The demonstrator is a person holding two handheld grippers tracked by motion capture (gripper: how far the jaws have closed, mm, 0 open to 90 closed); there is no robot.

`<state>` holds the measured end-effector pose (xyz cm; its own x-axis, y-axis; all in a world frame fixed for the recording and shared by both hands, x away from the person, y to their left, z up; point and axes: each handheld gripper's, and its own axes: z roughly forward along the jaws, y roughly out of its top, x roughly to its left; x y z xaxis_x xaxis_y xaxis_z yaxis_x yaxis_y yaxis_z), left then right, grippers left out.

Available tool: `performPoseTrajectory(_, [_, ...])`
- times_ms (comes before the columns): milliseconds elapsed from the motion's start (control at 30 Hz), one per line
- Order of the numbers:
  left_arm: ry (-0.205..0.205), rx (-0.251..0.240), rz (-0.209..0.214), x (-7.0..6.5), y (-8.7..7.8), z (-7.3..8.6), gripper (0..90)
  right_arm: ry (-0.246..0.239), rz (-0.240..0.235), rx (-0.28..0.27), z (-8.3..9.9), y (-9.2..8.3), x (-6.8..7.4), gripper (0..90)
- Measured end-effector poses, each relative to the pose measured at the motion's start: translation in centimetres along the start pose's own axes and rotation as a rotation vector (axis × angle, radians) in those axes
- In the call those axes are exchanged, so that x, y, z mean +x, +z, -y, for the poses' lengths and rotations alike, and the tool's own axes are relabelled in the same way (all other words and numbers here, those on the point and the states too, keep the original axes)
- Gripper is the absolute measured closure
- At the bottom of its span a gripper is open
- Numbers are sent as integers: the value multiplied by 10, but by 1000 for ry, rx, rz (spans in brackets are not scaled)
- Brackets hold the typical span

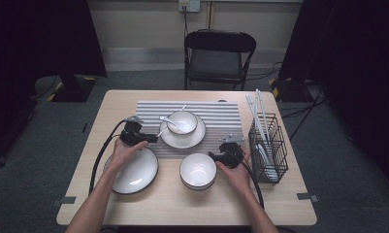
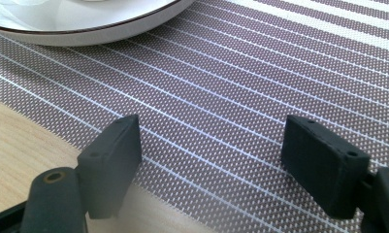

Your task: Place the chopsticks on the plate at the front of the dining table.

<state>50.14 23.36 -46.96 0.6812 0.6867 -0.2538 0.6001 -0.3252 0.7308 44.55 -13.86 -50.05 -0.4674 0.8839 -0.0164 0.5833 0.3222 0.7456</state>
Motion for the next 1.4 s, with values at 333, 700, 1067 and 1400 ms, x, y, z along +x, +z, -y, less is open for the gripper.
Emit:
performPoseTrajectory(333, [-6,-36,22,1,-15,-1,621,0,1,0,0,0,0,218])
performPoseTrajectory(700, [30,-74,1,-7,-33,-3,502,0,1,0,0,0,0,217])
performPoseTrajectory(1067, [-4,-98,-8,-10,-51,12,396,0,0,0,0,0,0,217])
performPoseTrajectory(1400, [77,-43,-54,-29,-56,16,269,0,-1,0,0,0,0,217])
